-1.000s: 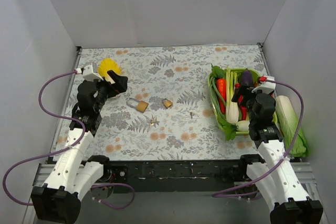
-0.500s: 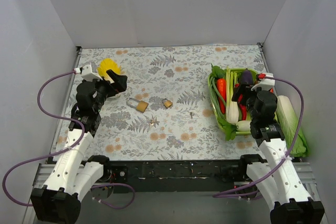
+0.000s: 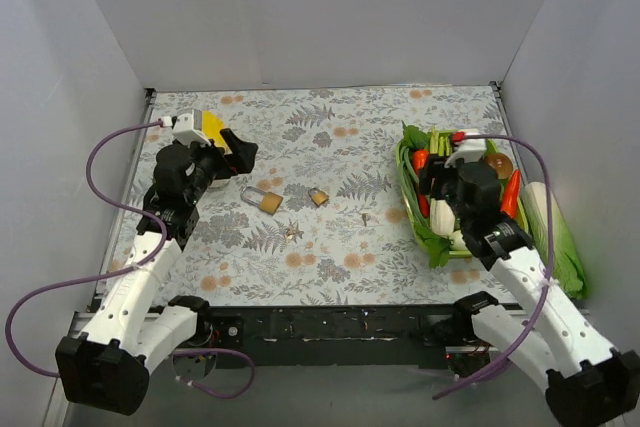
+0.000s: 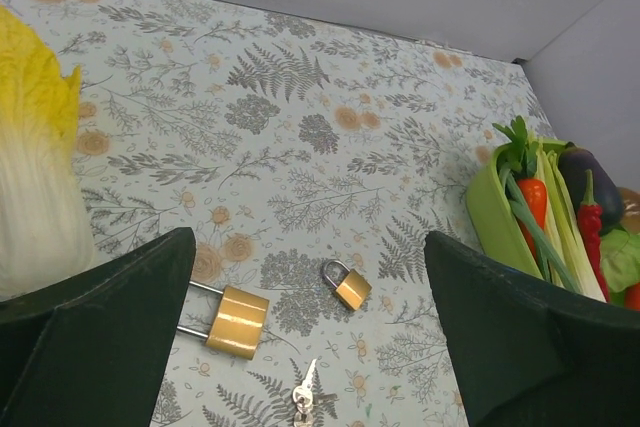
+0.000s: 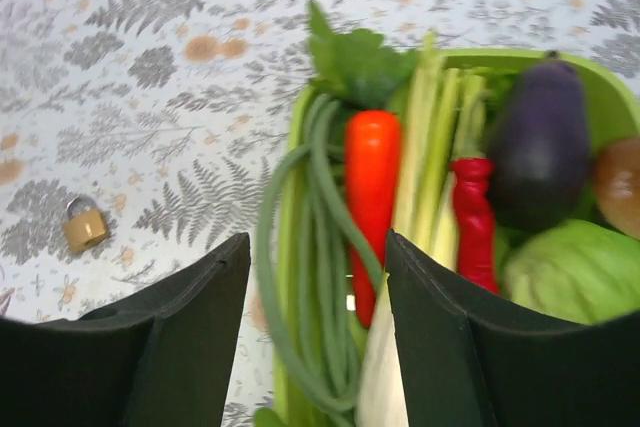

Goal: Unlock with the key
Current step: Pick up the key from the center of the board.

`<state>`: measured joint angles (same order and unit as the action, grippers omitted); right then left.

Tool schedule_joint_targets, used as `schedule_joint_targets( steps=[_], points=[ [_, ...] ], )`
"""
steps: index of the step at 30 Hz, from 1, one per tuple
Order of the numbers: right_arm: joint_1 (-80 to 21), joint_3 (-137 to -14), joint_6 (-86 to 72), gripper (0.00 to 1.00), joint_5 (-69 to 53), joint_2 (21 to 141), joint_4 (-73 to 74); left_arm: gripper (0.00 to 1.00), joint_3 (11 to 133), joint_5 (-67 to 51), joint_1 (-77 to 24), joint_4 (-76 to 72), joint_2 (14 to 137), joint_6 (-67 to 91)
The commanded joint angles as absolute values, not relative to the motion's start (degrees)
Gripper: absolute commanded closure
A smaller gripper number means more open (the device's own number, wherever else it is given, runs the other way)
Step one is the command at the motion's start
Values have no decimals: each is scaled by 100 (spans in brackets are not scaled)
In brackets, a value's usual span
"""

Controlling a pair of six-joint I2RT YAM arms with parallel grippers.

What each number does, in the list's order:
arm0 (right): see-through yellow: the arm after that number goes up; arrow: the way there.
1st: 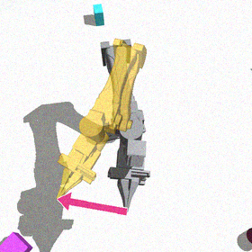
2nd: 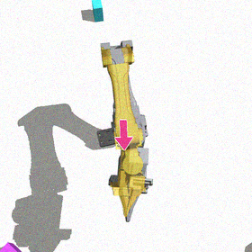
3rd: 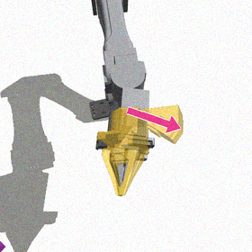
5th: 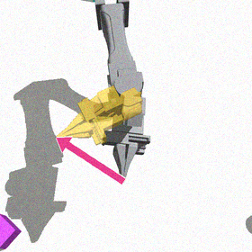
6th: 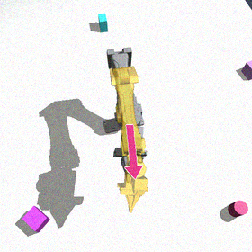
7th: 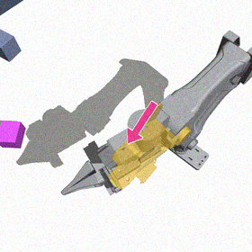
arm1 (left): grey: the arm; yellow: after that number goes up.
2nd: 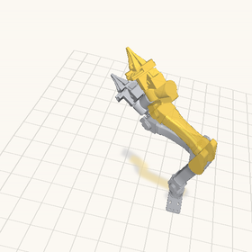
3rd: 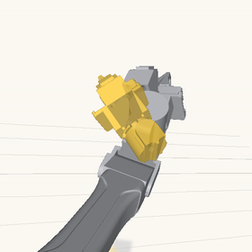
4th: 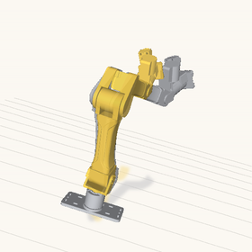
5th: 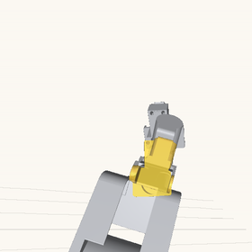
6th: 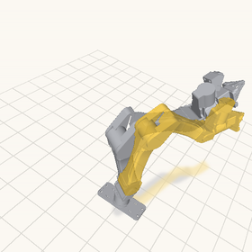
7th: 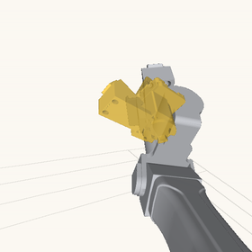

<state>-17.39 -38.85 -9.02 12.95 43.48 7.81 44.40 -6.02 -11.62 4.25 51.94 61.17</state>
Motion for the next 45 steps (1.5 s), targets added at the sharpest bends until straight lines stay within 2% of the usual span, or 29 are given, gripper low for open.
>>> schedule_joint_targets(
  steps=[1,7,13,16,18,20,35,45],
  points=[
    [-3754,-4472,-730,36,2939,5104,712,2,4816,-984,-1266,369,5422,6020],
    [-5665,-5492,-922,35,3164,7187,669,2,4500,-941,-1274,325,5441,6082],
    [-6581,-6196,-1704,37,2672,8559,53,2,4473,-397,-1274,553,5300,6021],
    [-6846,-6354,-2222,37,2690,9096,-412,2,4474,630,-1274,720,5037,5915],
    [-6891,-6267,-2539,38,2523,9377,-877,2,4377,1358,-1266,738,4844,5845],
    [-6952,-6293,-2628,39,2601,9683,-1036,2,4211,1520,-1266,625,4545,5740],
    [-6935,-7460,-2927,46,3463,11090,254,2,4122,1124,-1257,589,4447,5827],
    [-6926,-7743,-3050,53,3551,11426,659,2,4087,1108,-1257,580,4386,5809]
  ],
)
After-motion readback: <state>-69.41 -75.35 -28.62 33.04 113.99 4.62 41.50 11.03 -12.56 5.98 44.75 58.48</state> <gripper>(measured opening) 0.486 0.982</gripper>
